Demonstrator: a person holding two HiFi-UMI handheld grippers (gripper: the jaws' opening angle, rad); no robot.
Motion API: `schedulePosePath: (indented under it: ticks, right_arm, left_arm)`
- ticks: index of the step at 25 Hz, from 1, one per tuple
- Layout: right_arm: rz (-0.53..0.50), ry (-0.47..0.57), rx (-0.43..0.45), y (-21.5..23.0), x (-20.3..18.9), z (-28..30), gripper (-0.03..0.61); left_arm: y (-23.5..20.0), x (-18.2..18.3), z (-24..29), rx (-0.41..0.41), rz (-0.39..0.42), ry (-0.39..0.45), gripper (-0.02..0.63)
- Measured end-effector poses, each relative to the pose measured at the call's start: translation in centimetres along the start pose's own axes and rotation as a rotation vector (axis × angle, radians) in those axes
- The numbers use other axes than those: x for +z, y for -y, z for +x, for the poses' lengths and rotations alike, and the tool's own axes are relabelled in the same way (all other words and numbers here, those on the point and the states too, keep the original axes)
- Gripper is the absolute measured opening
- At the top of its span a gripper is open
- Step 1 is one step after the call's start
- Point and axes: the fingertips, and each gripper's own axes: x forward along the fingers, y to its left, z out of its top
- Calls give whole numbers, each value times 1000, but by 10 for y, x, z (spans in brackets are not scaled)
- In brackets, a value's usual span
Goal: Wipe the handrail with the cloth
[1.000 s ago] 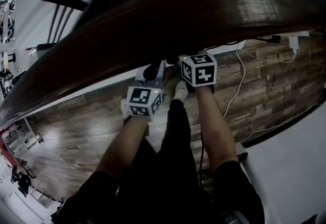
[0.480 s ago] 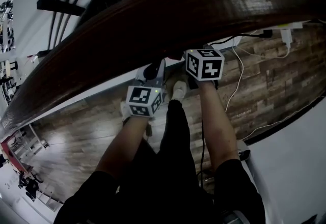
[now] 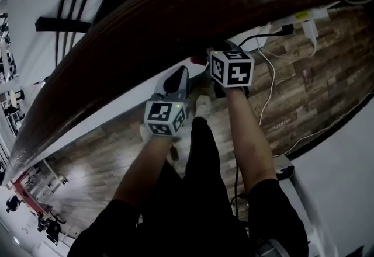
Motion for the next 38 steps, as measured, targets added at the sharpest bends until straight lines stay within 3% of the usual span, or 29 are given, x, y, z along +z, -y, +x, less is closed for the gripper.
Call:
schedulePosePath:
  ticks: [17, 28, 32, 36, 38]
  right_arm:
    - [27, 55, -107, 60, 29, -13, 51]
    - [75, 96, -184, 91, 37, -27, 51]
    - [133, 133, -186, 95, 35, -29, 51]
    - [209, 147, -271, 104, 24, -45, 49]
    - [282, 167, -269, 100, 12, -53, 48]
  left_arm:
    - [37, 18, 37, -73, 80, -14, 0]
    - [43, 9, 39, -83, 79, -38, 0]
    - [41, 4, 34, -81, 66, -32, 0]
    - [33, 2, 18, -80, 53, -12, 0]
    - [26, -1, 6, -73, 45, 3, 0]
